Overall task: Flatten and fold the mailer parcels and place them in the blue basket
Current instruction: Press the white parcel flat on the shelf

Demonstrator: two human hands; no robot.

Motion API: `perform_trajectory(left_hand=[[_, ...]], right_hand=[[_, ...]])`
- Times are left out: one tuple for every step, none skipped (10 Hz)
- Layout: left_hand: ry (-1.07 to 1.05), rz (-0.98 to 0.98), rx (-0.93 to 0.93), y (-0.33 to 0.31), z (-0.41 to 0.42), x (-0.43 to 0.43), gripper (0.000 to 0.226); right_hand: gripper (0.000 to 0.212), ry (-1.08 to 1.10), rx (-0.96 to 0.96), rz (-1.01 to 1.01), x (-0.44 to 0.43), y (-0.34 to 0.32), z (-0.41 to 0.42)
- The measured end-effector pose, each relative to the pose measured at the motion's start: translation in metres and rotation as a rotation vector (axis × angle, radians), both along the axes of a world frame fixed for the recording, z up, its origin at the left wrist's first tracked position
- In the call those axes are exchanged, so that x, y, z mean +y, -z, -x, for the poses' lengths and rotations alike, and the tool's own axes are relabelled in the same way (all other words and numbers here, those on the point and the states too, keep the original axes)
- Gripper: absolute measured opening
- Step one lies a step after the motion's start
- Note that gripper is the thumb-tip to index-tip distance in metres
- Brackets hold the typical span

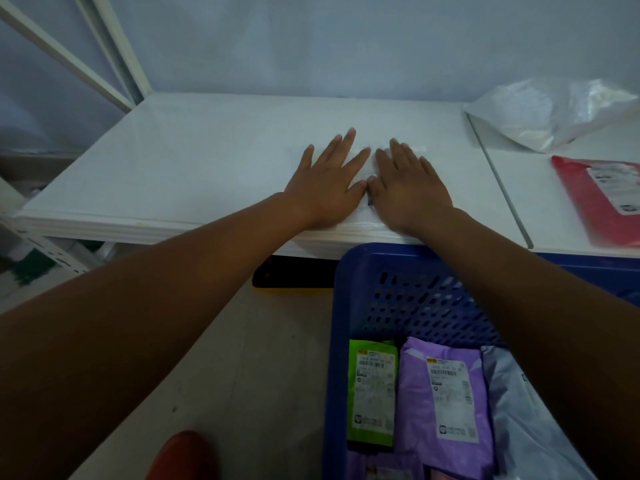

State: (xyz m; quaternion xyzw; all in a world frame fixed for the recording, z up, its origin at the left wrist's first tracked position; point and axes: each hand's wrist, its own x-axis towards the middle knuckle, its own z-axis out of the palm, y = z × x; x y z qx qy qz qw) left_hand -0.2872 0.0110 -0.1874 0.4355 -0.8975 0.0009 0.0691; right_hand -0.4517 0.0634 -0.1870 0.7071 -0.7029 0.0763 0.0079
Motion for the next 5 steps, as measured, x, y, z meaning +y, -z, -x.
perform_trajectory(left_hand=[[-0.006, -0.062, -0.041, -0.0014, 0.0003, 0.0019, 0.058], [-0.012, -0.095, -0.056, -0.0039, 0.0004, 0.0035, 0.057], [-0.02, -0.104, -0.055, -0.0056, 0.0009, 0.0038, 0.056], [-0.02, -0.117, -0.031, -0.0077, 0.0014, 0.0052, 0.055], [-0.018, -0.122, -0.024, -0.0072, 0.0014, 0.0051, 0.056]], right_hand=[[0.062, -0.012, -0.01, -0.027, -0.0002, 0.0005, 0.0001], [0.061, -0.017, -0.004, -0.036, -0.0009, 0.0005, 0.0005], [0.061, -0.007, -0.003, -0.029, -0.001, -0.0004, 0.0004], [0.061, -0.014, -0.001, -0.034, -0.0006, -0.0012, 0.0001], [0.061, -0.013, 0.004, -0.045, -0.0004, -0.002, 0.0001]])
